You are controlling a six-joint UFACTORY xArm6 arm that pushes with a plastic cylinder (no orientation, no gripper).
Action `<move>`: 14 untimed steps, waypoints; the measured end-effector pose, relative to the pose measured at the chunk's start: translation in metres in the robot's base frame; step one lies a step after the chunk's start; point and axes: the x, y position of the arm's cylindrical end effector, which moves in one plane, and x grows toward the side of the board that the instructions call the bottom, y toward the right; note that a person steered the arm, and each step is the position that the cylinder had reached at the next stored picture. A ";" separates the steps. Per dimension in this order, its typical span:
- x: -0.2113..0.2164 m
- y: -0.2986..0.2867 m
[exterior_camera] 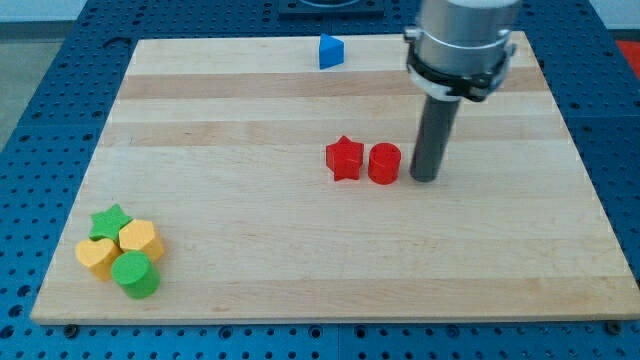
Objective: Push the blue cube slightly downwards
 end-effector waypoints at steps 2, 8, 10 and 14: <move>-0.002 -0.068; -0.259 0.139; -0.192 0.036; -0.256 0.067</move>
